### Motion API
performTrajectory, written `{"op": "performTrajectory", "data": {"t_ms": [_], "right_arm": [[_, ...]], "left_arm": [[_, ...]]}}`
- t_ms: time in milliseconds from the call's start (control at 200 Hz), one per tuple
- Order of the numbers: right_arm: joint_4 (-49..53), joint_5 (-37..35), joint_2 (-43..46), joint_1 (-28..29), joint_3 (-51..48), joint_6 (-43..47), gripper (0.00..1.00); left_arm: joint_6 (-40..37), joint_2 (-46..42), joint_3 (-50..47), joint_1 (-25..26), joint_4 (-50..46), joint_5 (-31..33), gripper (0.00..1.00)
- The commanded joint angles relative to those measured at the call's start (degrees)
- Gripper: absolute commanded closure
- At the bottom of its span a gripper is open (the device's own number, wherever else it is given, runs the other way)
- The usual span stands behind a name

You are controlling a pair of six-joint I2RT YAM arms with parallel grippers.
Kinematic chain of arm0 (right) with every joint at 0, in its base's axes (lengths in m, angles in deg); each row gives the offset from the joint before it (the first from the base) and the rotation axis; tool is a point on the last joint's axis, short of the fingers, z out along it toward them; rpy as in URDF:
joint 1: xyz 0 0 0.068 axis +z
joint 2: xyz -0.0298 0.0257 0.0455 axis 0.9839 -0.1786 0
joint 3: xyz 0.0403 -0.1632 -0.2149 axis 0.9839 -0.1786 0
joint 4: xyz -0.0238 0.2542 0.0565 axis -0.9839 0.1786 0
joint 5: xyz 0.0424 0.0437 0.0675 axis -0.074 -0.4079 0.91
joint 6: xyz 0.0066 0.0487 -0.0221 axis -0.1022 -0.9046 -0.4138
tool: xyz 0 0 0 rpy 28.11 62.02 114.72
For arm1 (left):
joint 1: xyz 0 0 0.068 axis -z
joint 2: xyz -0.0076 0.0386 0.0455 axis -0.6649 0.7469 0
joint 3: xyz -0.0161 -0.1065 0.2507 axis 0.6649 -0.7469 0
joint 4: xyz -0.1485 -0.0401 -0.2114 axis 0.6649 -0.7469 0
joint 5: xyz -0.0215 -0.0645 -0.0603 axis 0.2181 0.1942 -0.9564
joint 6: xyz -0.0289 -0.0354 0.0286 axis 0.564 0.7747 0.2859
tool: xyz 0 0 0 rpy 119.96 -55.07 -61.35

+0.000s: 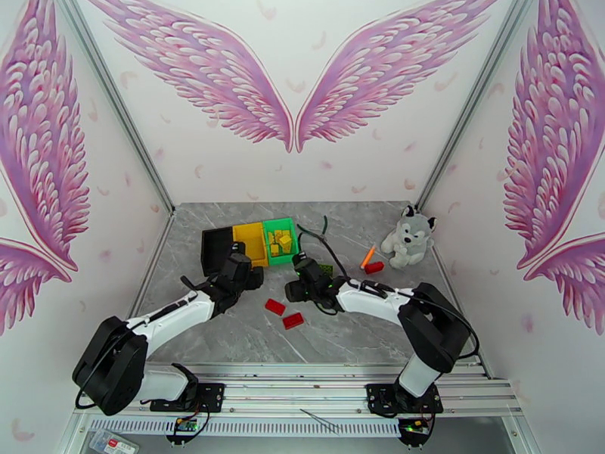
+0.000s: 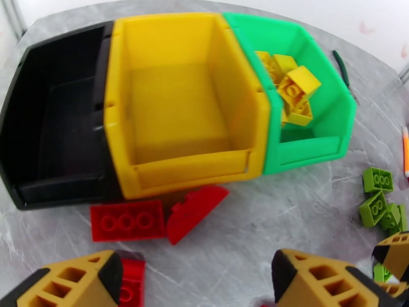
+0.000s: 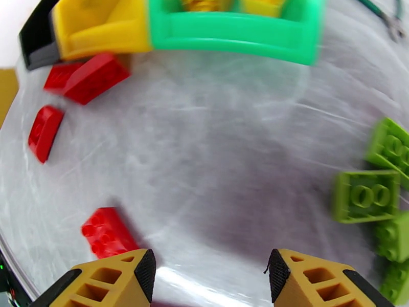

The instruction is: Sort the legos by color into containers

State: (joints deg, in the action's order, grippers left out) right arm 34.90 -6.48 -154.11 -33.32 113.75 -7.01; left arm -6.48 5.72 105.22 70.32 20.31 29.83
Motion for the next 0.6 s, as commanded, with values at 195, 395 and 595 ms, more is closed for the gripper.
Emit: {"op": "performTrajectory", "data": {"t_ms": [195,395,595], "right_arm": [[1.53,2.98,-7.43,5.02,6.64,6.79,0.32],[1.94,3.42,-9.20,6.58,7.52,8.76,0.32],[4.76,0.93,-11.50,8.08,9.68,10.20,0.35]], "left_arm": [[6.91,-6.73,-8.53,-11.92,6.45,-10.70,0.12],[10.48,-11.49,-13.53,-18.75,10.25,-16.29,0.08],[12.49,-14.45,-16.90,-23.47,11.95,-19.20,0.04]]}}
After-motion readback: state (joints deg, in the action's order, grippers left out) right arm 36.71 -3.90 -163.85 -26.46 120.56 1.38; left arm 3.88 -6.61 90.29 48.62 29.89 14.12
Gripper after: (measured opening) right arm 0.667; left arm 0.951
